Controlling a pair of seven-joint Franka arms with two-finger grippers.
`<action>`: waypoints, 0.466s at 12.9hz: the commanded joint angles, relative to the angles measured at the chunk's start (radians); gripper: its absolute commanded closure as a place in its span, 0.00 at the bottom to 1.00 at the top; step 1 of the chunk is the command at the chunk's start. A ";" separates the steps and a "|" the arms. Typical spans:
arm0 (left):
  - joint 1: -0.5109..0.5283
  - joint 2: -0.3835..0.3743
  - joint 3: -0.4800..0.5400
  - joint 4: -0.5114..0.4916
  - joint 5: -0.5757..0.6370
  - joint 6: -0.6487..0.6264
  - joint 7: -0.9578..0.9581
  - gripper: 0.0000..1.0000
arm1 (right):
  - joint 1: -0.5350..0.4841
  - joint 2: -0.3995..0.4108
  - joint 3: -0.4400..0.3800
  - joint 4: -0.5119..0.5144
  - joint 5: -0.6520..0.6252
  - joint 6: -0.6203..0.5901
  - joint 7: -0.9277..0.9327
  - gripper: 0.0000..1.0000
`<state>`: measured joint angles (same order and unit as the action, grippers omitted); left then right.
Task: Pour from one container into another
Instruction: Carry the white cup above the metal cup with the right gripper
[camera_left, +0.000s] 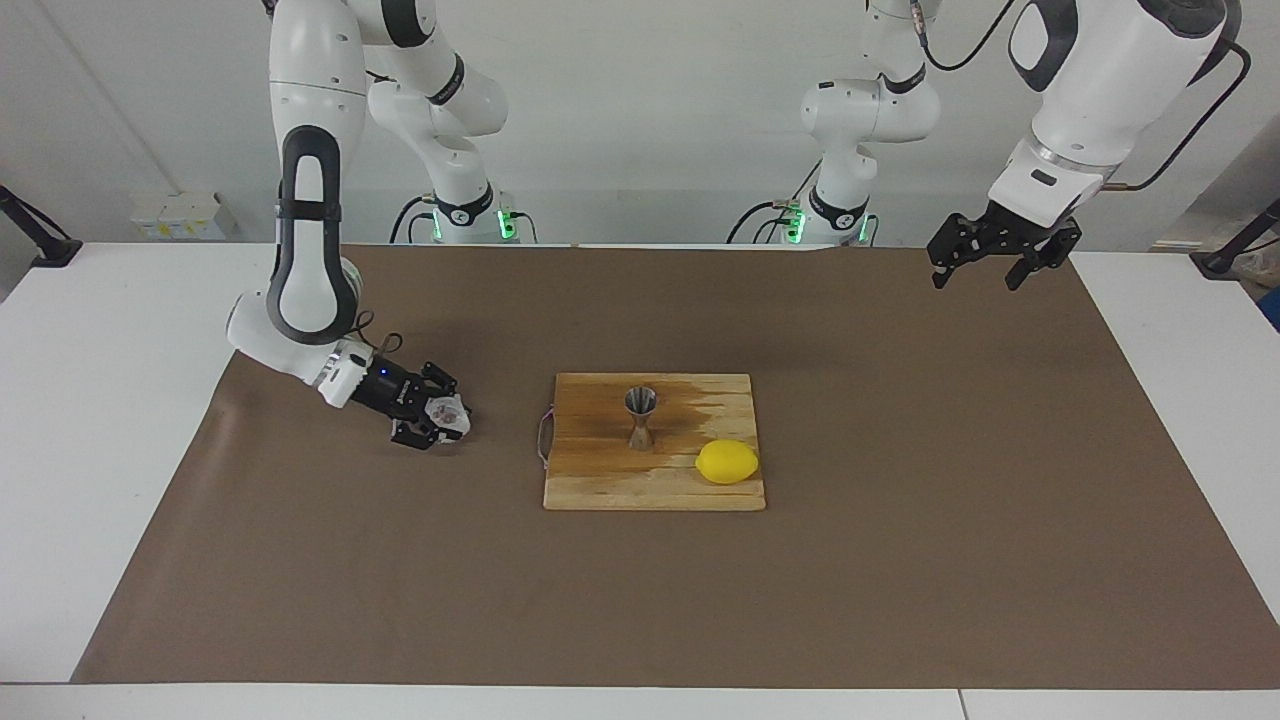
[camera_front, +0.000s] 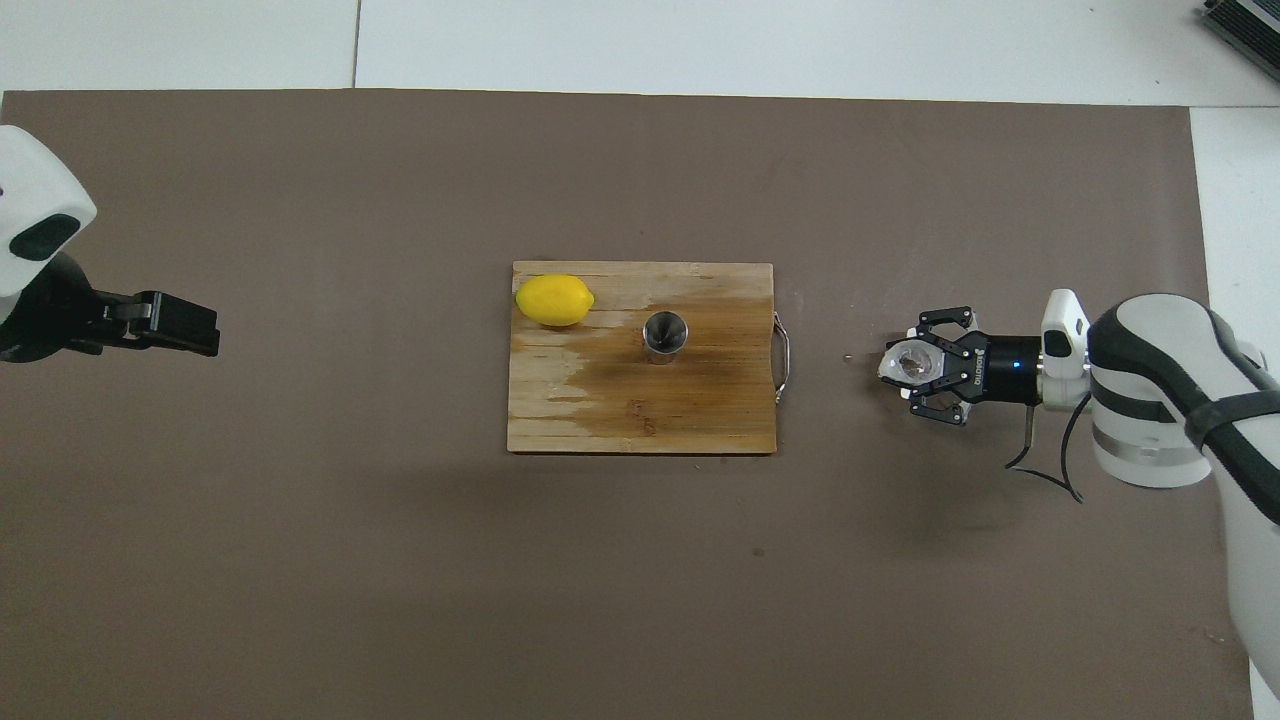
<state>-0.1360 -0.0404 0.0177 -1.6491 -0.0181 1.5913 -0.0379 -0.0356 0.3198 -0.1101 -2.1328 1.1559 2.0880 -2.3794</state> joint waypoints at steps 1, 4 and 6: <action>0.012 -0.004 -0.008 -0.003 0.017 -0.010 0.006 0.00 | 0.089 -0.076 0.009 0.037 -0.112 0.088 0.241 0.92; 0.012 -0.004 -0.008 -0.003 0.017 -0.010 0.006 0.00 | 0.210 -0.108 0.009 0.115 -0.238 0.101 0.538 0.91; 0.013 -0.004 -0.008 -0.003 0.017 -0.010 0.006 0.00 | 0.279 -0.119 0.009 0.157 -0.292 0.103 0.704 0.92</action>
<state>-0.1357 -0.0404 0.0177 -1.6491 -0.0181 1.5913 -0.0379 0.2087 0.2065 -0.1001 -2.0075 0.9154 2.1842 -1.7926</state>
